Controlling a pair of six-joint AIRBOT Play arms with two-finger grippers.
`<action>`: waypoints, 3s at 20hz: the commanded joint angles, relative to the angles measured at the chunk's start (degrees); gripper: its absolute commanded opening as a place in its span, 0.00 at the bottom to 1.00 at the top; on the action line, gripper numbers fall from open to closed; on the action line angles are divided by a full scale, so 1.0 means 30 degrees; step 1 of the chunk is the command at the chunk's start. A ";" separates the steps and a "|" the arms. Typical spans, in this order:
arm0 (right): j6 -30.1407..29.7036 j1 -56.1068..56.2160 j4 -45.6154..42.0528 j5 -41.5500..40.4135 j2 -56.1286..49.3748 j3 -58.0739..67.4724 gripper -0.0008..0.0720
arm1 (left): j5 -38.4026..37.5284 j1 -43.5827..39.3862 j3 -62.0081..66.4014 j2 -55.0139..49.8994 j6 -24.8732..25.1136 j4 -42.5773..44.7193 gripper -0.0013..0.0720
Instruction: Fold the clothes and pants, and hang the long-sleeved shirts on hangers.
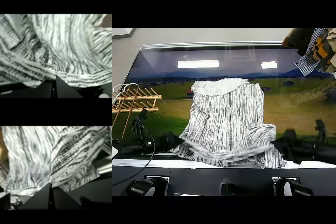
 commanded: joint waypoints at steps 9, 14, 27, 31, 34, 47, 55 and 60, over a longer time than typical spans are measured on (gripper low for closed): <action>-0.3898 0.3898 0.4685 -1.3908 -1.2123 0.1858 0.06 | 0.9916 0.0044 0.1188 -1.0950 0.6105 -1.0535 0.05; -0.5049 0.5326 0.4524 -1.8265 -1.4426 0.1858 0.14 | 0.9938 0.0051 0.3490 -1.4987 0.7198 -1.0528 0.06; -0.3708 0.8910 -1.0557 -0.6295 -0.4095 0.3177 0.86 | 0.5144 0.1202 0.4058 -0.6717 0.6266 0.1647 0.70; 0.1617 1.6378 -1.3733 -0.7380 -0.3883 0.0444 0.86 | 0.5158 -0.1472 0.4058 -0.6462 0.4517 0.5246 0.70; 0.5158 2.1048 -1.5212 -0.8429 -0.5275 -0.0867 0.86 | 0.5151 -0.2259 0.4058 -0.6586 0.3927 0.6375 0.70; 1.0637 2.4130 -2.1012 -1.1271 -1.1103 -0.0962 0.86 | 0.5136 -0.2106 0.4058 -0.6594 0.3577 0.6462 0.70; 1.2444 2.4137 -2.2214 -0.9362 -1.1023 -0.0488 0.16 | 0.5136 -0.2142 0.4058 -0.6594 0.3606 0.6462 0.71; 1.2276 2.4130 -2.2593 -0.9202 -1.0076 0.0211 0.15 | 0.4918 -0.2943 0.4029 -0.6594 0.4801 0.6528 0.83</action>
